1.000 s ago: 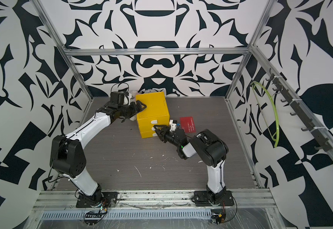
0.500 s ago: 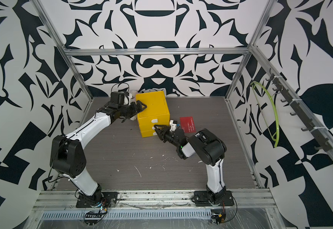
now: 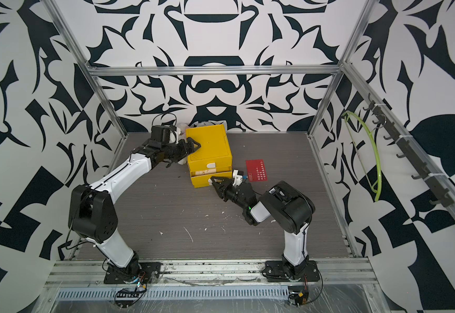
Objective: Take the postcards out of the drawer
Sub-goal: Open the drawer in the storage box.
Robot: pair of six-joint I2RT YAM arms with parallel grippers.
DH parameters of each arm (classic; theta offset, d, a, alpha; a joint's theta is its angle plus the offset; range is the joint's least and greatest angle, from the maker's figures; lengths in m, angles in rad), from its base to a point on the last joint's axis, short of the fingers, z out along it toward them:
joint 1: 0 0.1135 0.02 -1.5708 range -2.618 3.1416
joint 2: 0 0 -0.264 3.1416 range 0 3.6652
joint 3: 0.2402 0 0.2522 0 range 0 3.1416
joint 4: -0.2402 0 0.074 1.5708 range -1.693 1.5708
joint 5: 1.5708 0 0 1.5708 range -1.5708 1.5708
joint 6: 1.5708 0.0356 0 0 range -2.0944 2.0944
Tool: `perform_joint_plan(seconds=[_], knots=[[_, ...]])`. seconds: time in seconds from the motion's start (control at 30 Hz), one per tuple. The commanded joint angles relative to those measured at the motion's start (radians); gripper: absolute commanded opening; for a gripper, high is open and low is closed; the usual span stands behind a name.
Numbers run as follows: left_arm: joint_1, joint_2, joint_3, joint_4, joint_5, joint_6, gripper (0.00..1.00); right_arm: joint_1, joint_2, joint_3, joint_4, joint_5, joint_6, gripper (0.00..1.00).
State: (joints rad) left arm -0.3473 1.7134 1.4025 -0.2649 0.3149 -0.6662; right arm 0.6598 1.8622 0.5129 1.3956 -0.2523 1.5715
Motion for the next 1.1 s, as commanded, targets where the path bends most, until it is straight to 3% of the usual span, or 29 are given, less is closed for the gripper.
perform_joint_plan(seconds=[0.0, 0.33, 0.7, 1.07], knots=[[-0.012, 0.029, -0.007, -0.061, 0.016, 0.007, 0.92, 0.026, -0.065, -0.062, 0.03, 0.001, -0.008, 0.35], [-0.012, 0.018, -0.027, -0.05, 0.012, 0.005, 0.92, 0.049, -0.212, -0.122, -0.109, -0.006, -0.074, 0.35], [-0.013, 0.029, -0.048, -0.021, 0.014, 0.004, 0.92, 0.161, -0.401, -0.153, -0.381, 0.075, -0.184, 0.36], [-0.013, 0.009, -0.048, -0.017, 0.012, 0.007, 0.92, 0.222, -0.475, -0.22, -0.446, 0.145, -0.188, 0.36]])
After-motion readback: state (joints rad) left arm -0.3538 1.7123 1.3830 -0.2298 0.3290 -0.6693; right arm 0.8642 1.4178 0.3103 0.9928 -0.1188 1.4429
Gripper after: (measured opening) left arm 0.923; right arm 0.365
